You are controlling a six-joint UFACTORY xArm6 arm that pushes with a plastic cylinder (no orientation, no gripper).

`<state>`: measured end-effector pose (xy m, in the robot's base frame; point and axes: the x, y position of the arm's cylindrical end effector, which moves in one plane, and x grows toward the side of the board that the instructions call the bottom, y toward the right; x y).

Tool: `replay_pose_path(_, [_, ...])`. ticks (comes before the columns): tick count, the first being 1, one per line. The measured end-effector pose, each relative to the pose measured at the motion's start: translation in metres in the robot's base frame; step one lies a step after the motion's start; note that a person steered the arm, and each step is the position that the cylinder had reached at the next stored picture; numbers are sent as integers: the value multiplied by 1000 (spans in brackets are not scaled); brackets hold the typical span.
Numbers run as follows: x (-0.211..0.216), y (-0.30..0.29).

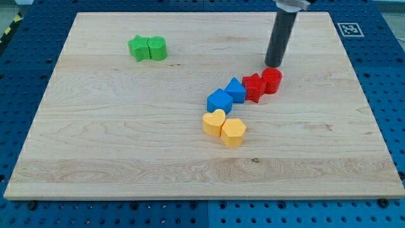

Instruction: Slide the green circle below the hexagon

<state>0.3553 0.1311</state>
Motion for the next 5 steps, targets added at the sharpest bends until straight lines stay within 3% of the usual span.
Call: replay_pose_path(5, [-25,0])
